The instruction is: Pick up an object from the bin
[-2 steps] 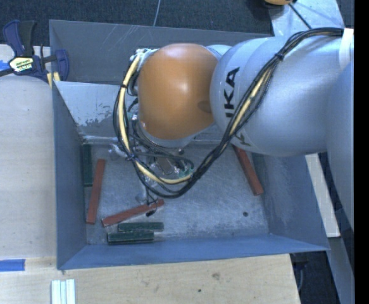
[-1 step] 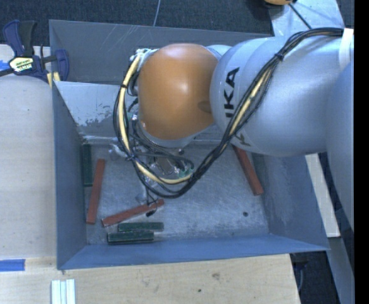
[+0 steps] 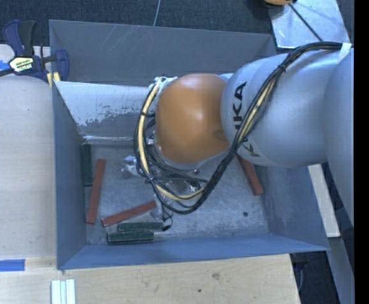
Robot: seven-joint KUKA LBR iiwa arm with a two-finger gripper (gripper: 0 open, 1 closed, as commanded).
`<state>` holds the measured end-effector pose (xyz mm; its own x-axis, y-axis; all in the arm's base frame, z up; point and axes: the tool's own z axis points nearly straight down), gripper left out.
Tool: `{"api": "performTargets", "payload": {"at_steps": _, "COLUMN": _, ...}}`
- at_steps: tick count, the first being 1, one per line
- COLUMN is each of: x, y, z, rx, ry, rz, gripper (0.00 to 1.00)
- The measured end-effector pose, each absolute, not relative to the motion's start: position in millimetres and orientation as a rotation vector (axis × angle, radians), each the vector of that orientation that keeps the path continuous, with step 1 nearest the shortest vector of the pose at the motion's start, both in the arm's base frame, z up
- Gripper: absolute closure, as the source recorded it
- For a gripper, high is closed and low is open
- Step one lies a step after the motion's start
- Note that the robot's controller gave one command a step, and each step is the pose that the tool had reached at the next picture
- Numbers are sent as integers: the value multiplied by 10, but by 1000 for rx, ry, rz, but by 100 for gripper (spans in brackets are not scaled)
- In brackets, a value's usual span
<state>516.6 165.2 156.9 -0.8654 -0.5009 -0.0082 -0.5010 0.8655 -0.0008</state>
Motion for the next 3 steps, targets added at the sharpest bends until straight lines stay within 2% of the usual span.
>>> {"api": "performTargets", "payload": {"at_steps": 1, "x": 5200, "y": 1810, "z": 944, "rx": -986, "ry": 2976, "rz": -5, "gripper": 0}}
{"api": "performTargets", "payload": {"at_steps": 2, "x": 5108, "y": 1575, "z": 731, "rx": -1200, "ry": 2895, "rz": 1, "gripper": 100}}
{"api": "performTargets", "payload": {"at_steps": 3, "x": 5109, "y": 1576, "z": 730, "rx": -1197, "ry": 2896, "rz": 1, "gripper": 100}}
